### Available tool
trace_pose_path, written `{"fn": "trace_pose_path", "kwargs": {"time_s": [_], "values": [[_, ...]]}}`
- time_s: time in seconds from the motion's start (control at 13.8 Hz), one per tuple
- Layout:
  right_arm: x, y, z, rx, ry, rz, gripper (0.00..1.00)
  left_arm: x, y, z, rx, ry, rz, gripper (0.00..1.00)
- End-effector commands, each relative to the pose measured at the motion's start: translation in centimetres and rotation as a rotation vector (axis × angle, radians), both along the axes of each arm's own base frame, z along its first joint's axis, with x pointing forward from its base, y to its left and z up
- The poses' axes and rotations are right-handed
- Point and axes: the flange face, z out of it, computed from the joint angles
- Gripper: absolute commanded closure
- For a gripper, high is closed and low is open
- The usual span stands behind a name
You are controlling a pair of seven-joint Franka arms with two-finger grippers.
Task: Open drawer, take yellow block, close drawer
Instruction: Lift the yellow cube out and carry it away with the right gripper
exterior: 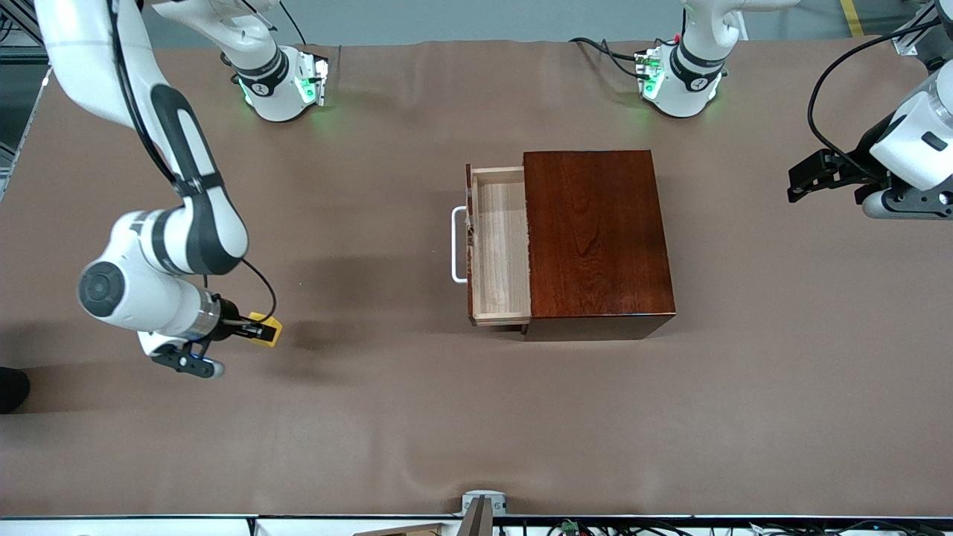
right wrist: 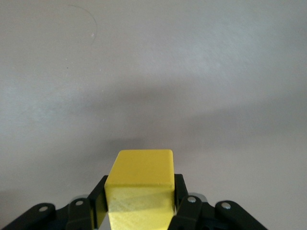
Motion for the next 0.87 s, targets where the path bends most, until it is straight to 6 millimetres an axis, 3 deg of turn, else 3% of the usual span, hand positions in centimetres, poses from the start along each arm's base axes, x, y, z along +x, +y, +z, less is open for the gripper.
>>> {"fn": "trace_pose_path", "kwargs": {"time_s": [0.0, 0.14, 0.51, 0.79], "values": [[2.2, -0.1, -1.6, -0.003, -0.03, 0.065, 1.0, 0.3, -0.1, 0.5, -0.009, 0.003, -0.008, 0.0], [3.3, 0.7, -1.9, -0.015, -0.041, 0.088, 1.0, 0.3, -0.1, 0.5, -0.011, 0.002, -0.008, 0.0], [3.9, 0.6, -3.9, -0.072, -0.031, 0.165, 1.0, 0.4, -0.7, 0.4, -0.016, 0.004, -0.013, 0.0], [2.7, 0.0, -4.9, -0.059, 0.084, 0.16, 1.0, 2.6, -4.6, -0.4, -0.015, 0.004, 0.009, 0.0]]}}
